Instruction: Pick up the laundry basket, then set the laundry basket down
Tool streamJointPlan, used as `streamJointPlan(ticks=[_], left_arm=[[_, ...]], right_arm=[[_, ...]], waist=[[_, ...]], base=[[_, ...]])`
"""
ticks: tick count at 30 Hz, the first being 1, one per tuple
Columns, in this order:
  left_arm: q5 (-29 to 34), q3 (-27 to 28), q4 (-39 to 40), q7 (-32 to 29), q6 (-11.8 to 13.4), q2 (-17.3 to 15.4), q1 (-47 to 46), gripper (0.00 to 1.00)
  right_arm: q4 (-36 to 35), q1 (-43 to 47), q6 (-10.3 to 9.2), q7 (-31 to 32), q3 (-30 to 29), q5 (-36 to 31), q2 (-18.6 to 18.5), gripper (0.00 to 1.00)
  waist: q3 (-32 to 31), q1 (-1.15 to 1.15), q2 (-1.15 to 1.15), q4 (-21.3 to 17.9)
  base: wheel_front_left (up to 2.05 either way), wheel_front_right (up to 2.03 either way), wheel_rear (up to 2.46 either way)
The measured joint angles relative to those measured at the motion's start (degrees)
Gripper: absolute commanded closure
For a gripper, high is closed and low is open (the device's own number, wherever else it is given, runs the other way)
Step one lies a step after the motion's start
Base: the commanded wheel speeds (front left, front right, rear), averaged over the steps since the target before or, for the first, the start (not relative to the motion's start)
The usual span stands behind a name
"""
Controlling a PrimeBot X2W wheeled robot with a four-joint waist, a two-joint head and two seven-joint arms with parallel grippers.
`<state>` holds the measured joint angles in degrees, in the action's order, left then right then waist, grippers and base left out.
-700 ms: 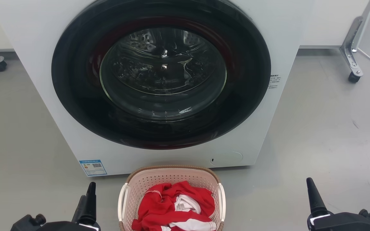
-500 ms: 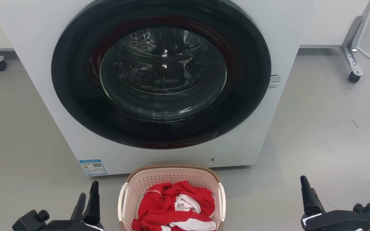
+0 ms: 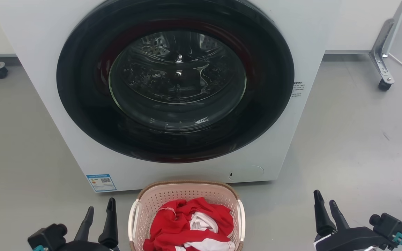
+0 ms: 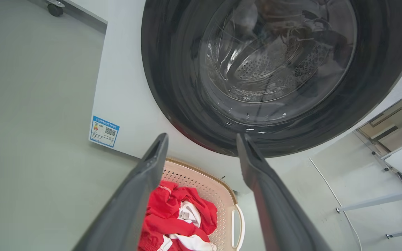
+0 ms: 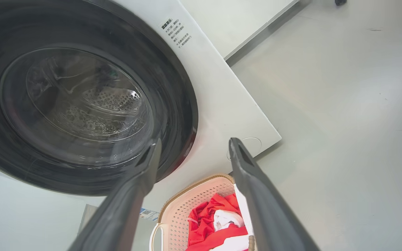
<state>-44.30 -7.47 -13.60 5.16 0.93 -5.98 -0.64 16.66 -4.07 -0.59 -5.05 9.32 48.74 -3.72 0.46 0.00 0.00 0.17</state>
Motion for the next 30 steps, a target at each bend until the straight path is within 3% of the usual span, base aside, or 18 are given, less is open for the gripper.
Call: streamJointPlan(ticks=[30], left_arm=[[28.72,-3.38,2.42,6.35,4.21,-0.35,2.41,0.0]], right_arm=[[-2.16,0.04,-4.48,-6.38,5.99,-24.97,-0.56,0.0]], waist=[[-0.76,0.0,0.0,-0.02]], base=[[0.0,0.0,0.0]])
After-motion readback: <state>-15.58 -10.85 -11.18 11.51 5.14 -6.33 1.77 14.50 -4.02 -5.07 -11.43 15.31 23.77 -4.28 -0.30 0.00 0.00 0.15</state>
